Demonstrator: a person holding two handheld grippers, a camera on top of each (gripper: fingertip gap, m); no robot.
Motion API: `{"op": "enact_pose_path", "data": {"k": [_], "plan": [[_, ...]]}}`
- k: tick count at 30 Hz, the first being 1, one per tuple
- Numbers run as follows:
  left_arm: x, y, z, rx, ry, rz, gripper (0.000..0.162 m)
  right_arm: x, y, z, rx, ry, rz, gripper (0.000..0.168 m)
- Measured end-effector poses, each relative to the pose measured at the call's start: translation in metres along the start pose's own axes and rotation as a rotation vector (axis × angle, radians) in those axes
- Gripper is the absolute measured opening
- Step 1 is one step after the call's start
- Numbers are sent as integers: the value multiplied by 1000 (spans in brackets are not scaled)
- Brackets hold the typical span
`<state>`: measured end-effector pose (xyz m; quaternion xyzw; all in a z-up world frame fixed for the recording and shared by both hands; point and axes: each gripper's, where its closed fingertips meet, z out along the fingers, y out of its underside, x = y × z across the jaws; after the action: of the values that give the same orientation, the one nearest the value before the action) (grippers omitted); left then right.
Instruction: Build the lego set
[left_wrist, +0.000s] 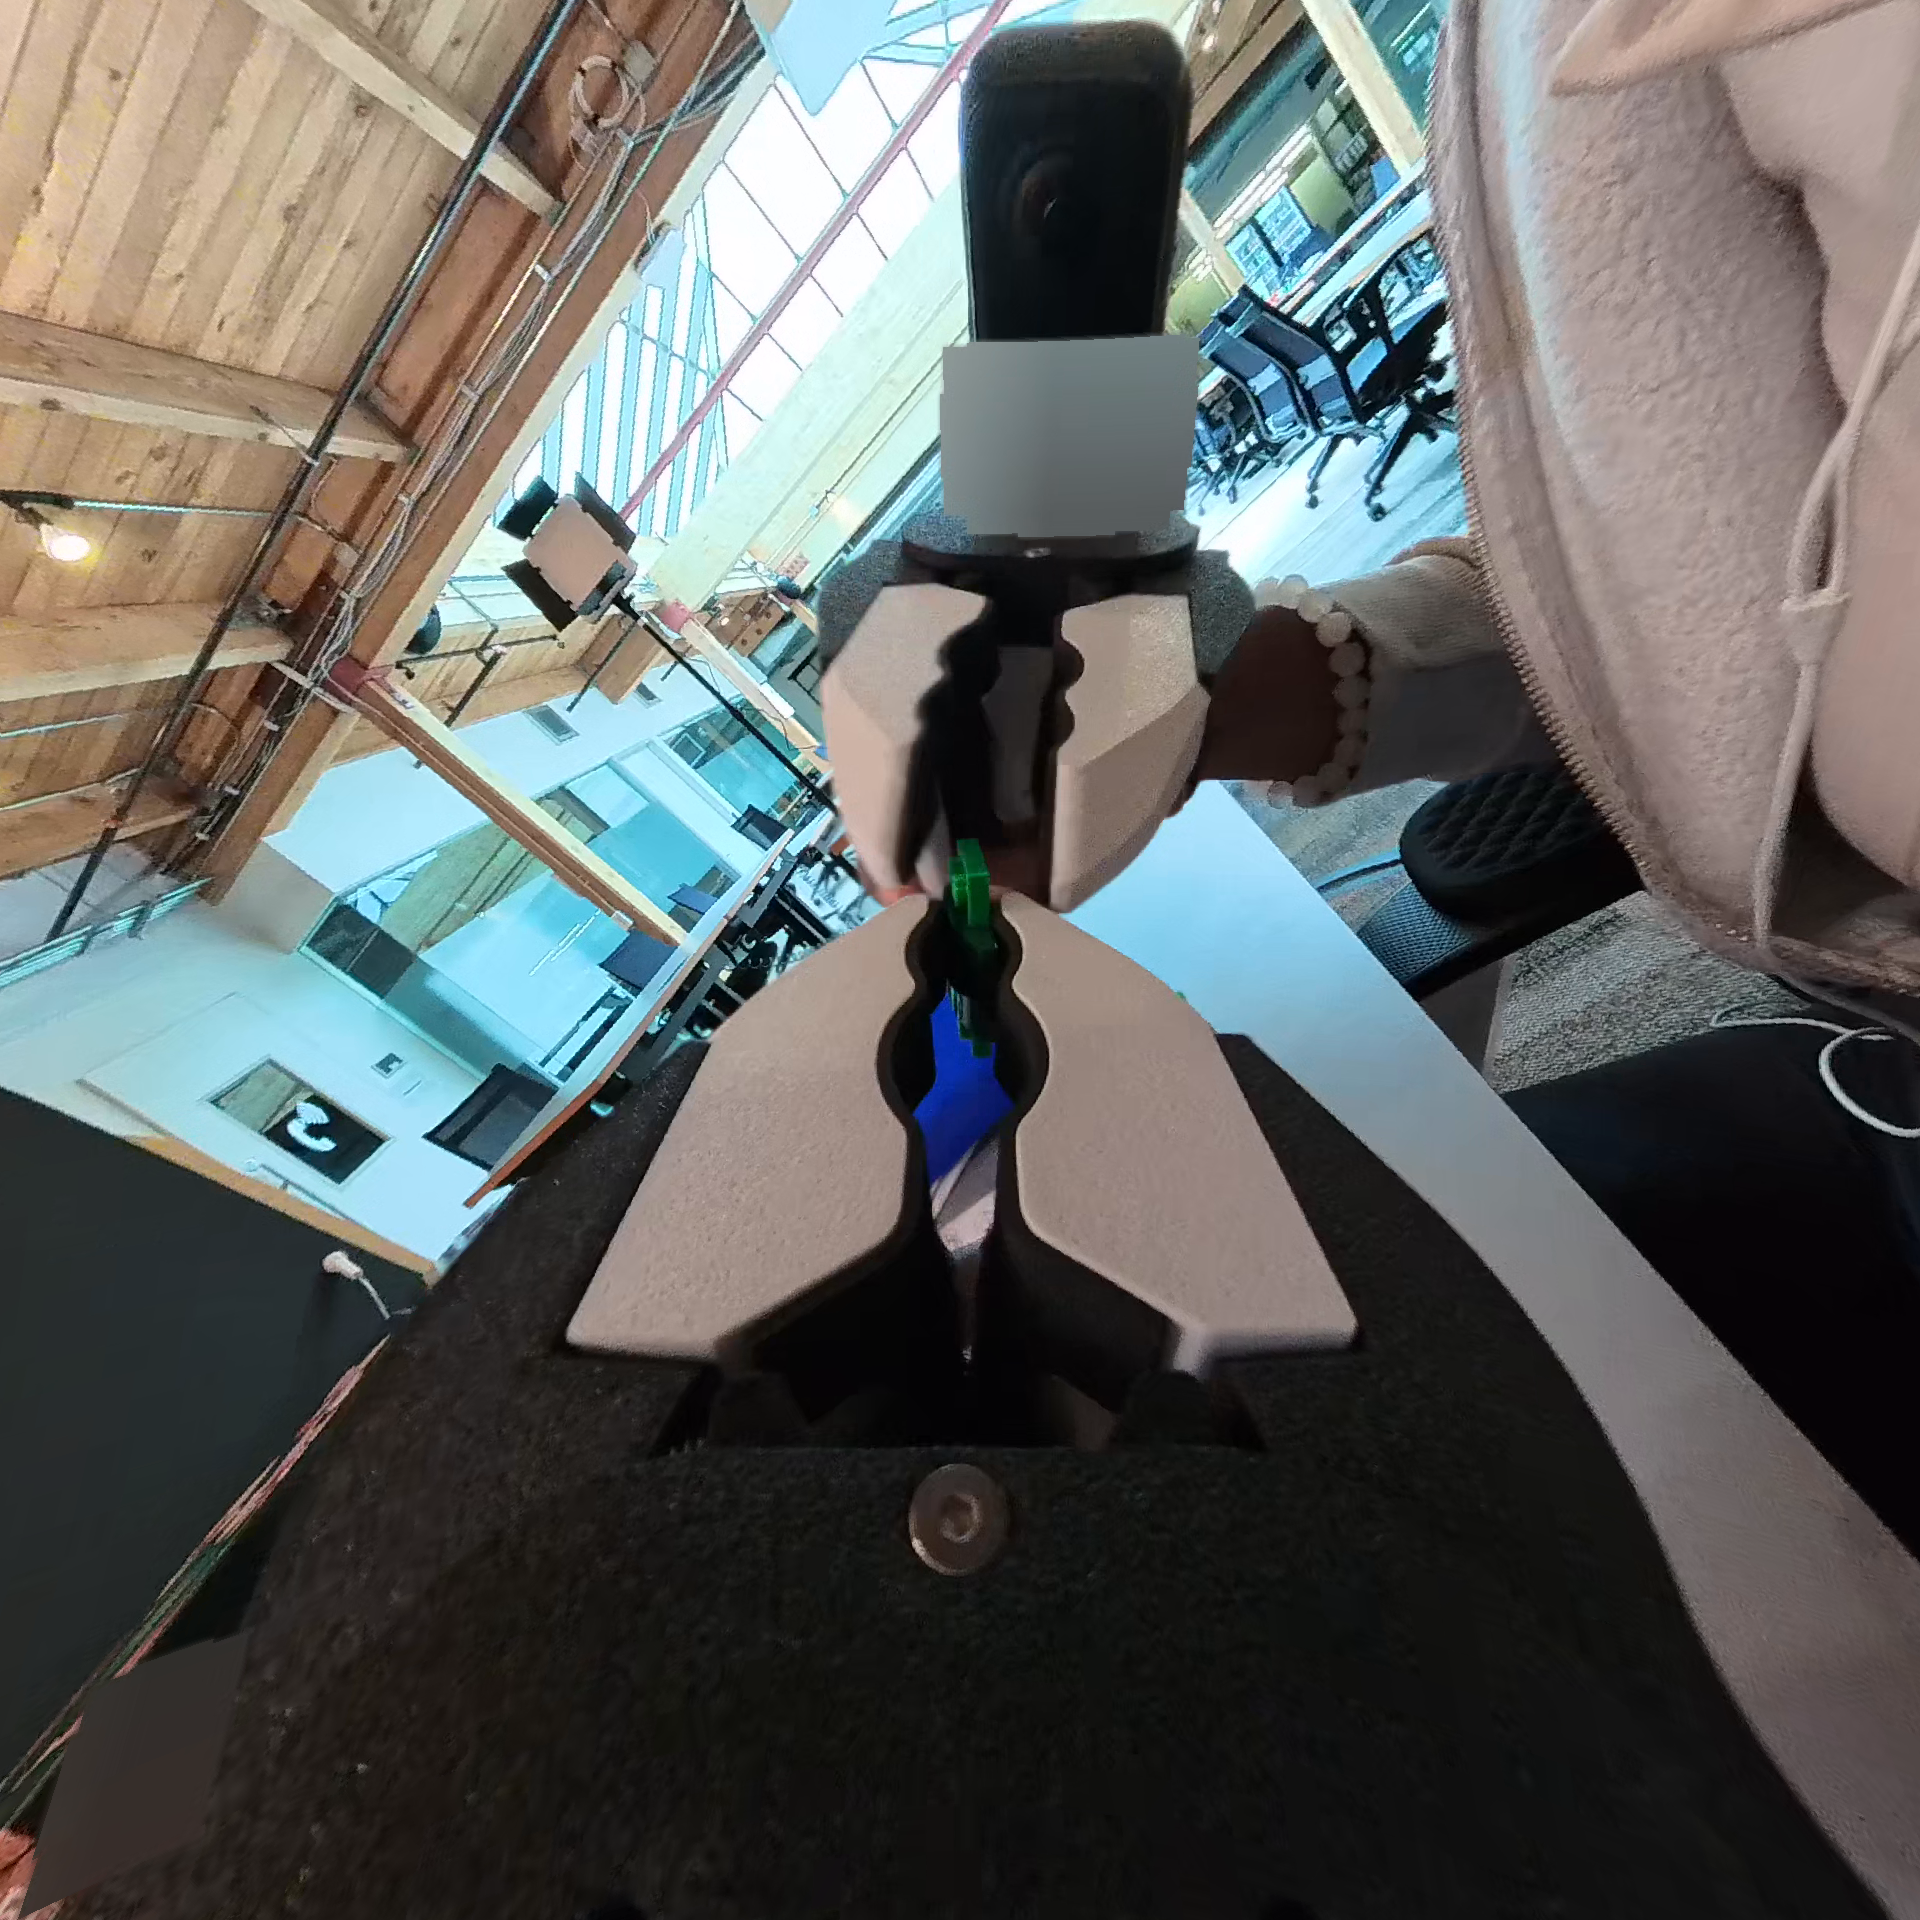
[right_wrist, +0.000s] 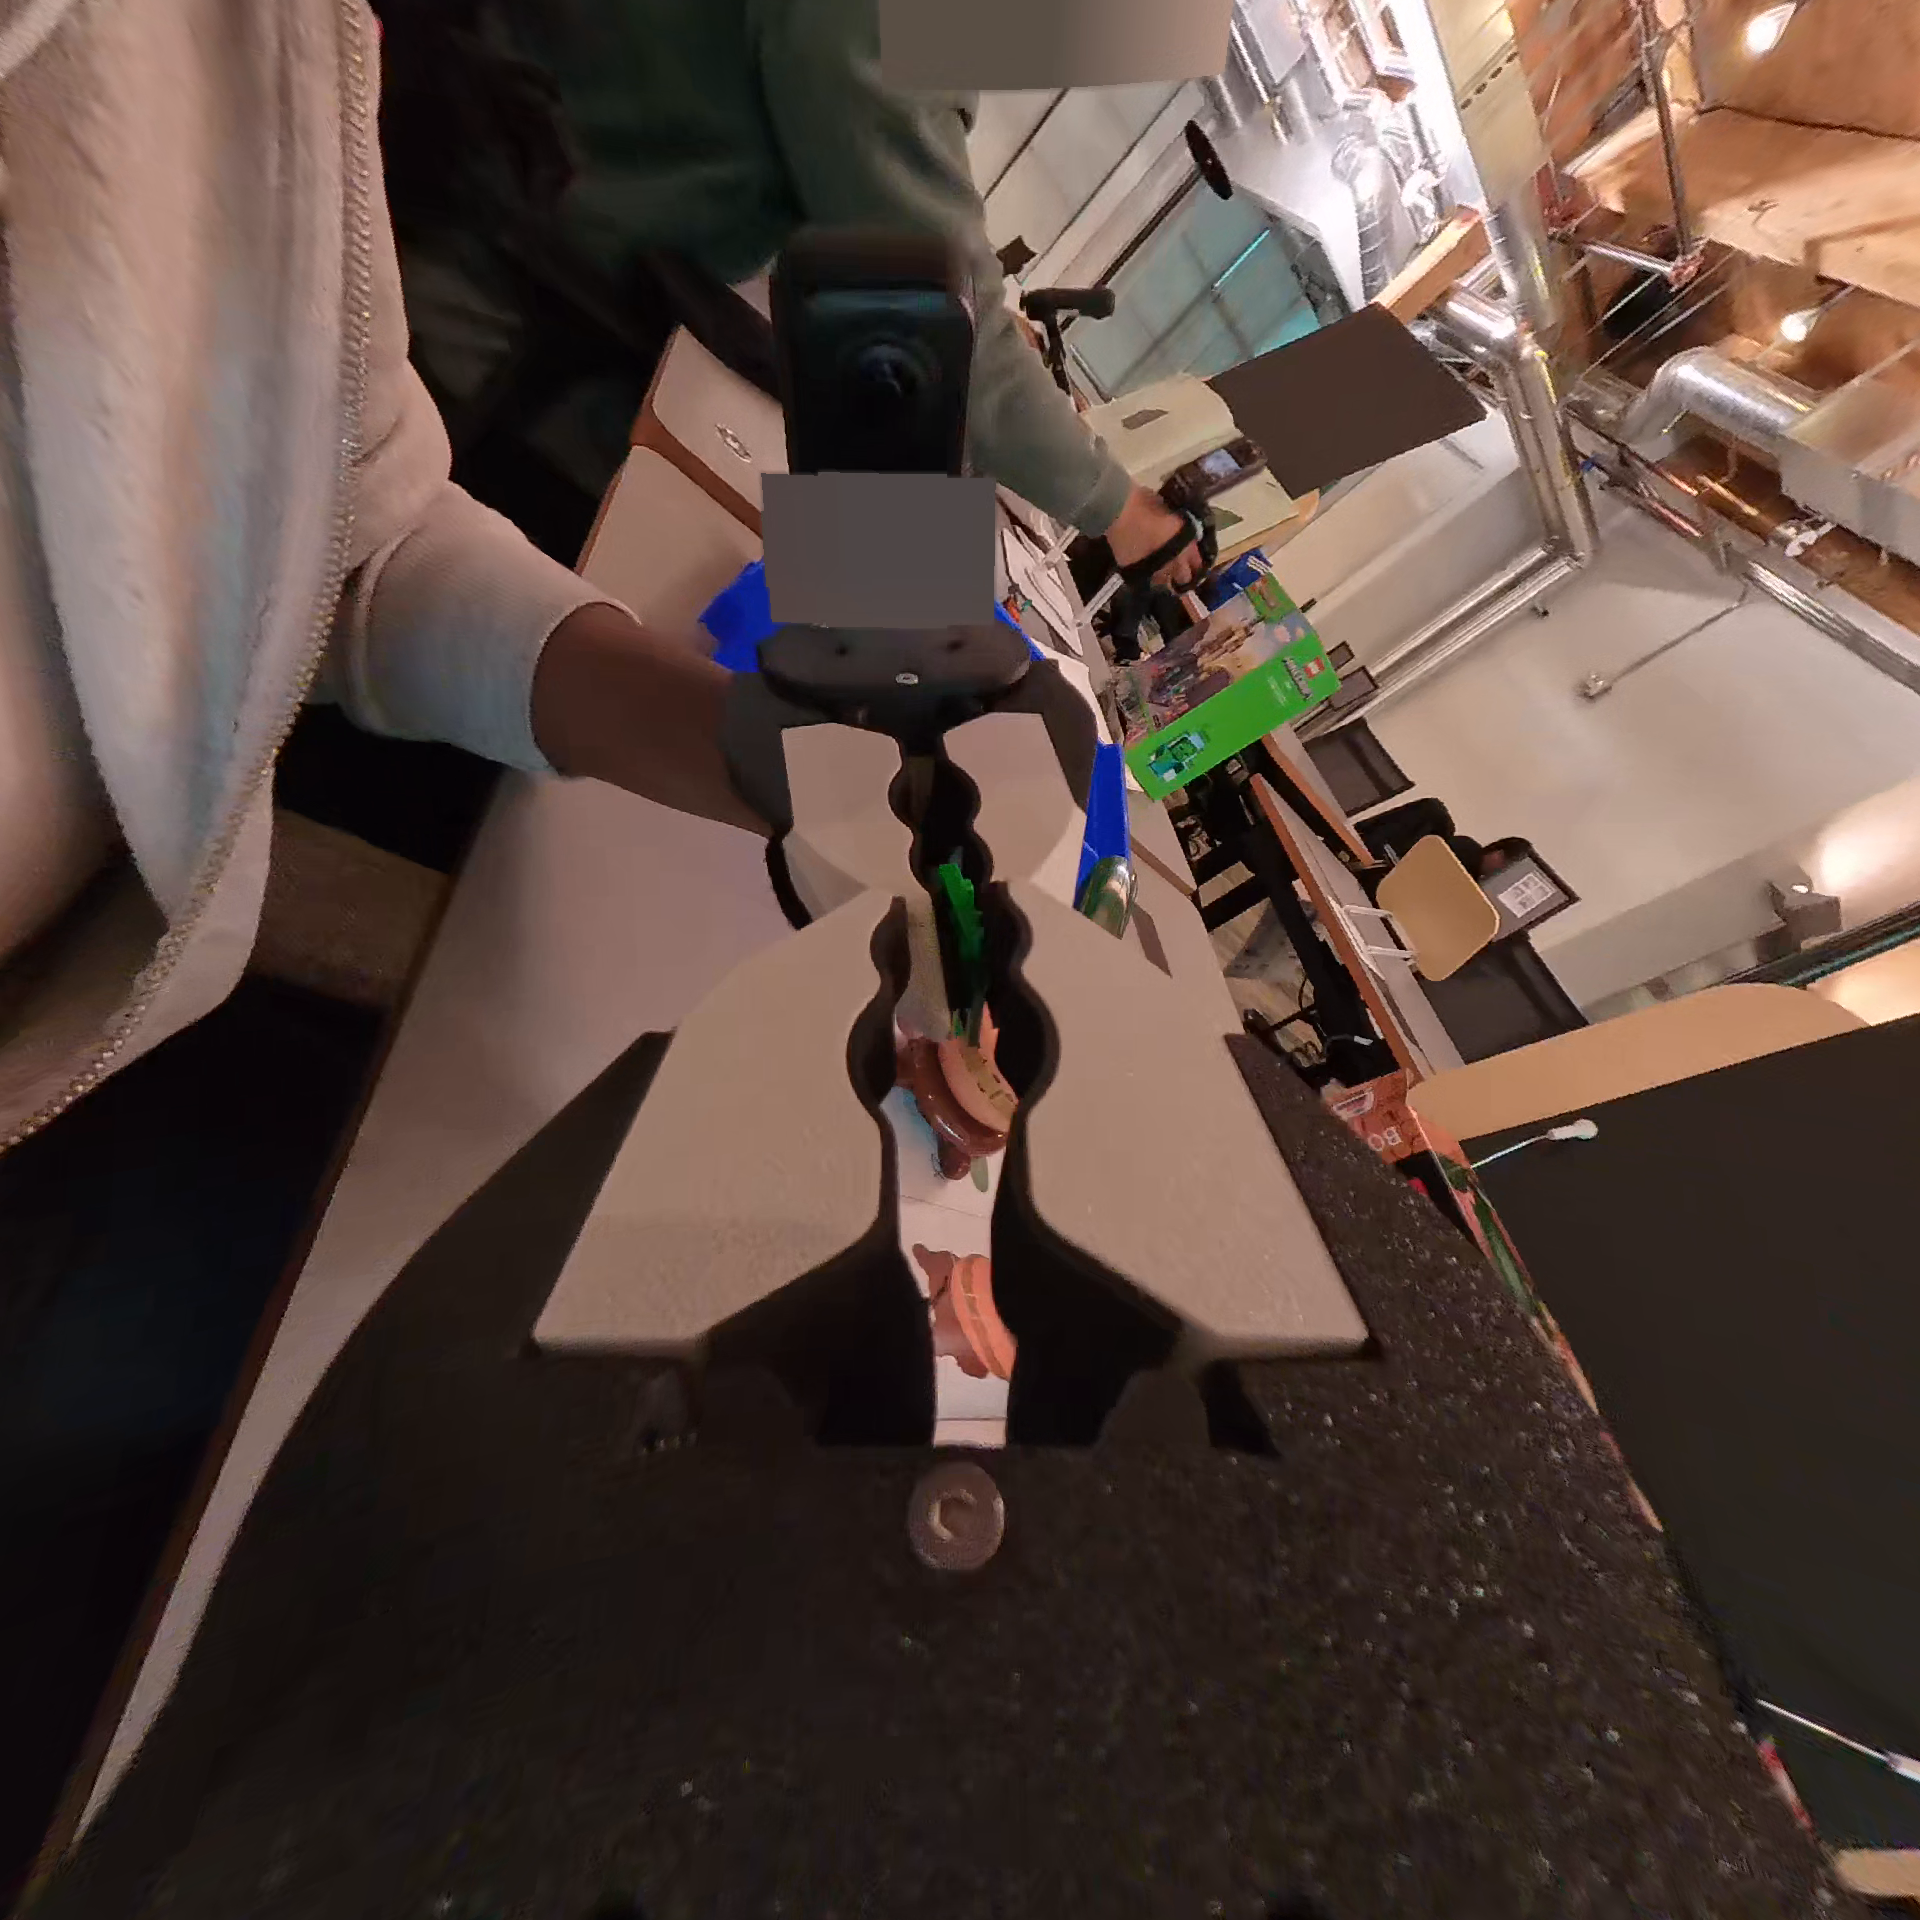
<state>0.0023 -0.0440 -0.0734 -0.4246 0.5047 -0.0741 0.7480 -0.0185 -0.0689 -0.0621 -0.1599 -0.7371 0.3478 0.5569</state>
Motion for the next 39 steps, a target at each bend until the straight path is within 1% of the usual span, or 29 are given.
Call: {"op": "enact_pose_path", "data": {"k": [3, 4, 6, 8, 10, 11, 13, 15, 19, 22, 23, 24, 25, 28, 30, 36, 37, 39], "plan": [[1, 1, -1, -10, 14, 10, 5, -2, 0, 0, 17, -26, 33, 10], [2, 1, -1, -18, 18, 22, 5, -1, 0, -1, 15, -29, 55, 6], [6, 2, -1, -29, 39, 35, 5, -4, 1, -2, 14, -63, 63, 4], [7, 3, 1, -39, 43, 34, 5, -4, 2, -4, 16, -61, 39, 4], [8, 2, 3, -43, 31, 57, 6, -6, 0, -7, 36, -40, -34, 4], [7, 1, 3, -38, 19, 73, 8, -6, -2, -8, 49, -29, -64, 4], [5, 0, 5, -42, -12, 98, 19, -7, -7, -12, 88, -23, -82, 3], [5, 1, 5, -49, -14, 112, 21, -7, -8, -15, 98, -24, -87, 3], [10, -1, 5, -30, 18, 108, 7, -10, -10, -16, 104, -42, -109, 3], [11, -4, 3, -17, 36, 96, 5, -9, -13, -14, 129, -24, -100, 4], [10, -5, 3, -13, 26, 96, 5, -5, -14, -15, 135, 8, -104, 7], [8, -5, 2, -9, 20, 89, 5, 0, -14, -15, 146, 55, -108, 16], [6, -4, 1, -4, 15, 74, 5, 4, -13, -17, 154, 84, -102, 20], [-1, -6, -3, 41, -5, 20, 5, 3, -8, -19, 174, 71, -22, 19], [-1, -8, -5, 63, 2, -10, 5, 2, -3, -19, 167, 81, -18, 15], [9, -3, 1, 26, 48, 7, 5, -5, -2, -11, 152, 37, -14, 11], [11, -1, 2, 10, 53, 15, 5, -7, -2, -9, 148, 28, -10, 7], [14, 0, 3, 4, 70, 24, 5, -10, 0, -10, 143, -1, 13, 6]]}}
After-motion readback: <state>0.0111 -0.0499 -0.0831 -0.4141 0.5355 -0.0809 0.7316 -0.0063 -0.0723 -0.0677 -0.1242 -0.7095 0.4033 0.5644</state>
